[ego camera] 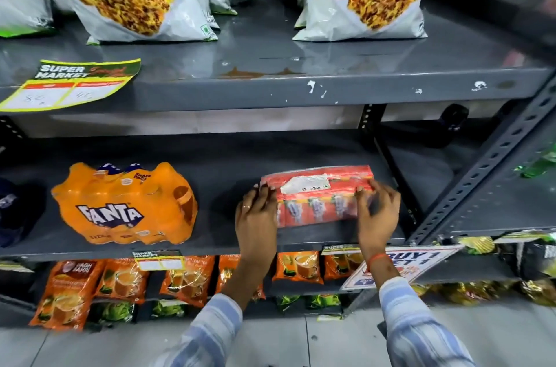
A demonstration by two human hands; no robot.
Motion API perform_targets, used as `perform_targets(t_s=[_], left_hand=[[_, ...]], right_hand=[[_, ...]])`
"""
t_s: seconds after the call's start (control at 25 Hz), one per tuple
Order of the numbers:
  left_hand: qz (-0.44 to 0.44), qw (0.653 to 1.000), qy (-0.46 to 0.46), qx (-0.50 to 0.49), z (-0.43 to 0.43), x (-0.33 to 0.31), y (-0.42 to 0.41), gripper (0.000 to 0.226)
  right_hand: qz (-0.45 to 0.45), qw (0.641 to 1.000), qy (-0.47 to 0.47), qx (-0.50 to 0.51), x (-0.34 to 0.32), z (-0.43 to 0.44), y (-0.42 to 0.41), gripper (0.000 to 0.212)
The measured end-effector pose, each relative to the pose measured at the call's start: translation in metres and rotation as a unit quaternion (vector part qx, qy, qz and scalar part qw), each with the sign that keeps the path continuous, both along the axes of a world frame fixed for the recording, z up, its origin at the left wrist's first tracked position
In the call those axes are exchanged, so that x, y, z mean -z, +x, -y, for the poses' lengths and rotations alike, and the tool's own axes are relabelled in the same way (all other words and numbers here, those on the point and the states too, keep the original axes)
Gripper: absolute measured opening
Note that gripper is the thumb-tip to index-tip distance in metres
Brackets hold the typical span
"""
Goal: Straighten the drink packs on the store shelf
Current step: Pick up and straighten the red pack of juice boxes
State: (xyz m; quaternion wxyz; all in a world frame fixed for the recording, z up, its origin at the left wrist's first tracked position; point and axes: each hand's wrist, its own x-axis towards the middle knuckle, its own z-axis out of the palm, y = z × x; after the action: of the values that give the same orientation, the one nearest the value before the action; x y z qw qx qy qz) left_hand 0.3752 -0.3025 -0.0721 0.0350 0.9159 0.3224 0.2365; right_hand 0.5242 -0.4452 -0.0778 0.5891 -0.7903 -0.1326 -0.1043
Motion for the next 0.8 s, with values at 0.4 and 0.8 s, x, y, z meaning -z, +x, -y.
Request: perform_targets(t_s=[0.4, 0.8], left_hand=[[-0.022, 0.993, -0.112, 0.038, 0.015, 0.001, 0.033, 0.058], [0.076, 0.914, -0.382, 0.112, 0.019, -0.021, 0.066, 0.062]], right_hand=[[0.051, 0.97, -0.223, -0.078, -0.013, 0.014, 0.013, 0.058], [0.105, 0.988, -0.046, -0.105, 0.011, 0.027, -0.051, 0.02]])
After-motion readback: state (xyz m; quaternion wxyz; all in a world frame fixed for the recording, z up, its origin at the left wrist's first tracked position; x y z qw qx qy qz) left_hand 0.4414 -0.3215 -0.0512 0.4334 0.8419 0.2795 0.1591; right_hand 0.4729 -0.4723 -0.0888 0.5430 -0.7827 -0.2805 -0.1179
